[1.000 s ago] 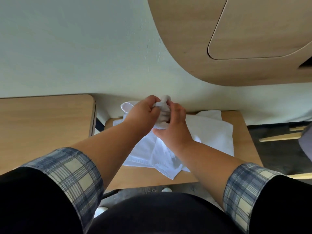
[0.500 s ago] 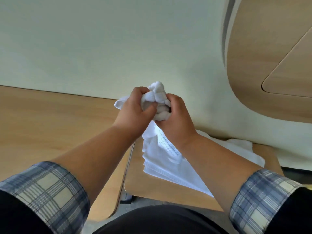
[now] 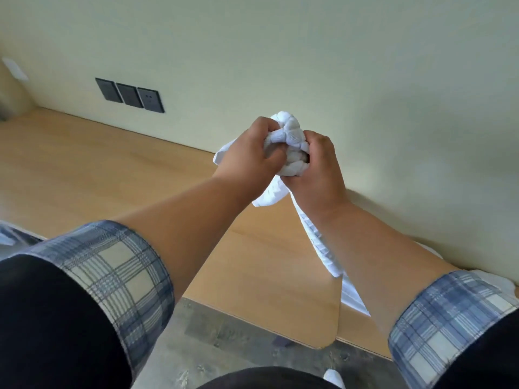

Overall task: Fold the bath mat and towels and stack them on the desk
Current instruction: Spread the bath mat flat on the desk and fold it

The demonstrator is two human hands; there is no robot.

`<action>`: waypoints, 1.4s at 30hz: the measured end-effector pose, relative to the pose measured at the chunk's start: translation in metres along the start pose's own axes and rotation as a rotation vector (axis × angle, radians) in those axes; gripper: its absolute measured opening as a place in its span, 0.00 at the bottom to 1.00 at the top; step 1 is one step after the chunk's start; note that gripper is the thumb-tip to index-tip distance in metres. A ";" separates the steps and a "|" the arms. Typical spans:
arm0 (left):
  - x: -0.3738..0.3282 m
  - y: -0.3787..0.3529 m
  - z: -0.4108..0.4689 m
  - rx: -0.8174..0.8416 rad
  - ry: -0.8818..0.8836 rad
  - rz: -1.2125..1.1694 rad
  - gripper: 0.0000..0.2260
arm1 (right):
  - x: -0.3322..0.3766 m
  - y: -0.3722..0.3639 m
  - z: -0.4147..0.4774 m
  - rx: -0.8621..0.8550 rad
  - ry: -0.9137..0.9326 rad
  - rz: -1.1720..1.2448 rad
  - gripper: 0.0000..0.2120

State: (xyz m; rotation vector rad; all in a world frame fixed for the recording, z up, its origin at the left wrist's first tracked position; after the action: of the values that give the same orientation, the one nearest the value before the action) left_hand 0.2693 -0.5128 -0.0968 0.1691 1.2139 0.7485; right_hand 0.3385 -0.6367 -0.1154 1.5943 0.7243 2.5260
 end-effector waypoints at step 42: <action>0.445 0.348 0.118 0.000 0.283 0.385 0.10 | 0.022 -0.566 0.160 0.370 -0.155 -0.115 0.30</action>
State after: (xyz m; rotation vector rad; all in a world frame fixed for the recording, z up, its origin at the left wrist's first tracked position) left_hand 0.2898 0.0486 -0.2283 0.3104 1.4697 1.1354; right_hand 0.3602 -0.0721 -0.2797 1.7654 1.2801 2.2533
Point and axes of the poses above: each hand's wrist, its own z-axis towards the middle knuckle, its own y-axis out of the back of the hand, x = y × z, the point moved 4 cm from there along z, towards the middle knuckle, and after that the axes turned 12 degrees about -y, right-handed, at the moved point
